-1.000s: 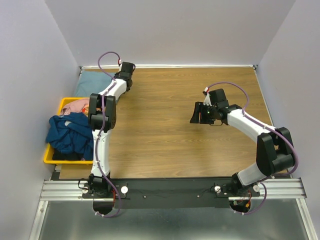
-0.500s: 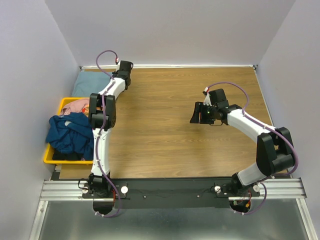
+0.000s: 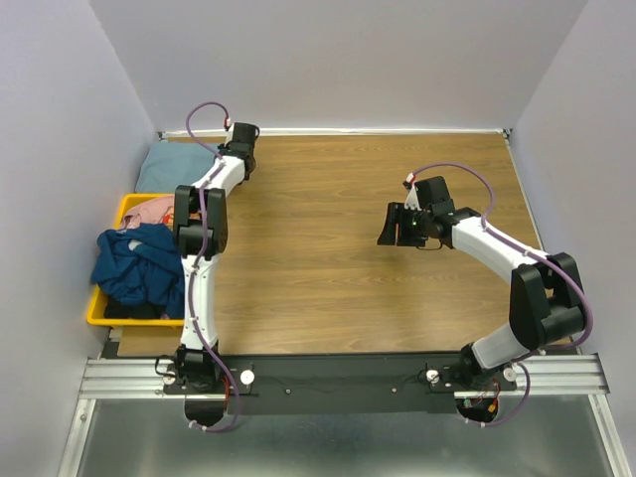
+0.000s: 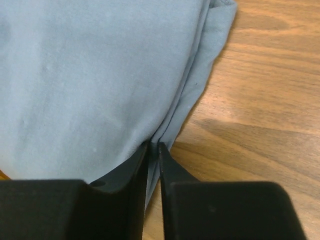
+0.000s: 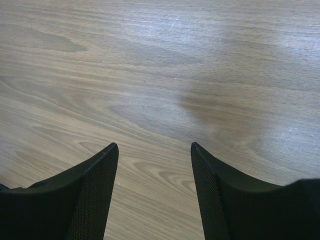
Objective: Fold and stack the t-shirts
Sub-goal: Neatly place the folded tshirt to the corner, then reset both grippers
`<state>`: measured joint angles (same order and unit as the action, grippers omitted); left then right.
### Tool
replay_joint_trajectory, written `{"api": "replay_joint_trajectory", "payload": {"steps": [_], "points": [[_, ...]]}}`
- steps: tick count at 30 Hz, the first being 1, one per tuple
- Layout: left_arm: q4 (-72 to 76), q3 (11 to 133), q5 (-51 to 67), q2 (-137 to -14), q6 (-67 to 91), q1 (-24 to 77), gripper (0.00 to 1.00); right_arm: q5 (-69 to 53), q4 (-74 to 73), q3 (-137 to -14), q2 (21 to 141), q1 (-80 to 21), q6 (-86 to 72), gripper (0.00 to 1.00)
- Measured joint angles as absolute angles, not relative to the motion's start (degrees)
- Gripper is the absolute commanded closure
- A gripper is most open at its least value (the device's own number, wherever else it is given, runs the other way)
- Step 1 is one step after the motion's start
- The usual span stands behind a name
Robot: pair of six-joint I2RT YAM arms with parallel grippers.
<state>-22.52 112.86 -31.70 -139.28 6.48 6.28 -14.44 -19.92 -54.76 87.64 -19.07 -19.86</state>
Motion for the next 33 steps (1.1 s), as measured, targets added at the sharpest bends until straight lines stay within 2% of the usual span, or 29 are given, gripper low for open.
{"api": "replay_joint_trajectory", "payload": {"steps": [3,6,9,16,22,26,27,33], "points": [[-22.15,111.66,-31.94,-138.26,6.83,6.28,0.52,-14.44,-19.92,-54.76,87.64,-19.07,-19.86,0.33],[-22.33,109.23,-31.27,-136.11,7.90,6.52,0.44,-14.22,-20.01,-54.76,87.13,-19.07,-19.88,0.33],[-22.74,106.89,-29.71,-133.03,9.50,7.29,0.40,-13.56,-20.12,-54.76,85.47,-19.07,-20.01,0.32],[-23.29,99.53,-22.83,-118.80,14.39,15.07,0.39,-8.58,-22.06,-55.66,78.24,-19.07,-20.95,0.31],[-21.87,87.68,-15.81,-97.56,18.06,24.10,0.39,0.54,-26.79,-58.81,69.71,-19.07,-20.93,0.26],[-20.93,76.31,-14.02,-80.40,20.01,25.15,0.33,6.96,-29.17,-60.38,61.25,-19.07,-20.88,0.12],[-21.58,72.60,-14.13,-74.59,20.64,24.91,0.29,8.75,-29.71,-60.42,58.85,-19.07,-20.97,0.01],[-23.51,61.73,-18.13,-47.07,22.48,24.45,0.20,18.63,-31.42,-60.07,43.46,-19.07,-20.91,0.00]]}}
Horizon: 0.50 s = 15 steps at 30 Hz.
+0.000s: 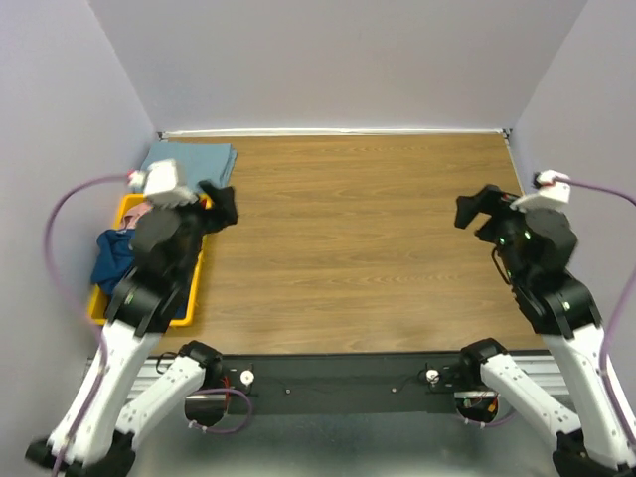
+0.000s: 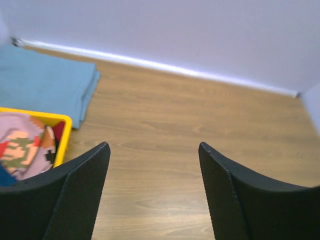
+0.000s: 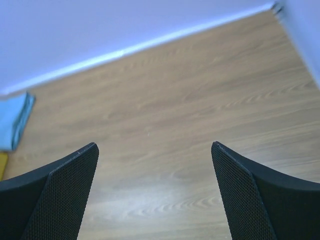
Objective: Fold and stack the t-shirts
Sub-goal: Reset both grippers
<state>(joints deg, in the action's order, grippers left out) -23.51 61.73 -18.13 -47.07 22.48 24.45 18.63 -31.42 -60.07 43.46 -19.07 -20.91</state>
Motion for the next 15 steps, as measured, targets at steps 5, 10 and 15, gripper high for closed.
{"api": "replay_joint_trajectory", "payload": {"steps": [5,10,15], "points": [[-22.72,54.04,-26.50,-24.88,23.79,24.45,0.20,25.17,-31.53,-57.78,31.24,-19.07,-20.67,0.00],[-22.24,46.44,-33.54,-10.31,25.06,24.45,0.20,28.08,-31.38,-54.17,23.86,-19.07,-20.10,0.00],[-22.00,43.24,-36.73,-8.03,25.96,24.45,0.20,28.23,-31.44,-52.27,23.16,-19.07,-19.84,0.00]]}}
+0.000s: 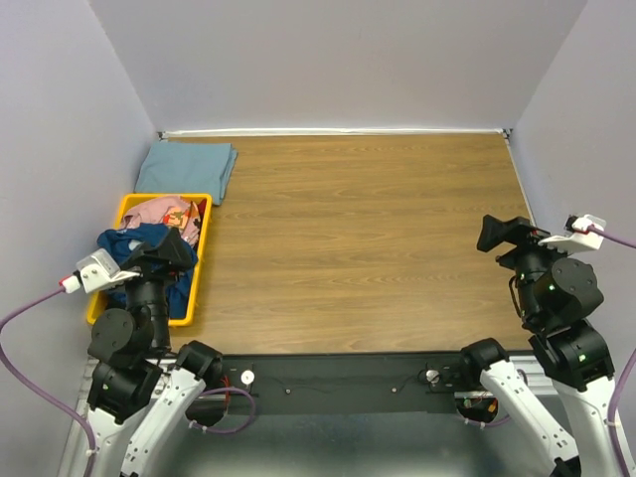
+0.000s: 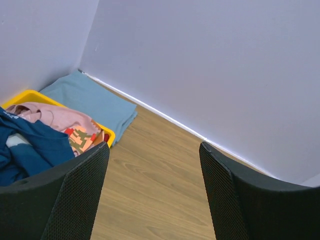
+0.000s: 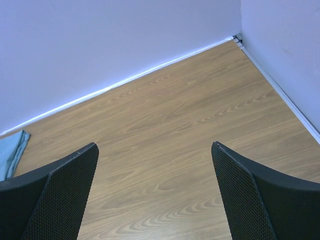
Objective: Fold and stack the t-shirts
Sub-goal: Reset both grippers
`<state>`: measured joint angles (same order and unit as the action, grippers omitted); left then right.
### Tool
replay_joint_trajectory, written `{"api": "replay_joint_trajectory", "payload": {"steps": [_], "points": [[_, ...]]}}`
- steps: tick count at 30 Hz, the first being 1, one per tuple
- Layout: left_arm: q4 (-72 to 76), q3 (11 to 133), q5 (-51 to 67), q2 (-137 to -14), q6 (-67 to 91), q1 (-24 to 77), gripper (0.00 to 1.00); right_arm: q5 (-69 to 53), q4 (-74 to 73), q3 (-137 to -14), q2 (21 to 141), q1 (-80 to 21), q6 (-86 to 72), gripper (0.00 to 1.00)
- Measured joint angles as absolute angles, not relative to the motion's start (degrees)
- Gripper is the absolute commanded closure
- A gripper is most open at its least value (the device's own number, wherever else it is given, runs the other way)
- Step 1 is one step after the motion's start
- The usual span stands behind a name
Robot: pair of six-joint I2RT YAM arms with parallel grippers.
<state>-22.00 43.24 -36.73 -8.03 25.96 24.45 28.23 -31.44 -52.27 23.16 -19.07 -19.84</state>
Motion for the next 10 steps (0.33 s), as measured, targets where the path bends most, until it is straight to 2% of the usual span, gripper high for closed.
{"api": "replay_joint_trajectory", "payload": {"steps": [10], "points": [[-22.00,42.72,-37.87,-10.09,26.22,24.45,0.20,28.18,-31.35,-52.10,23.94,-19.07,-19.59,0.00]]}}
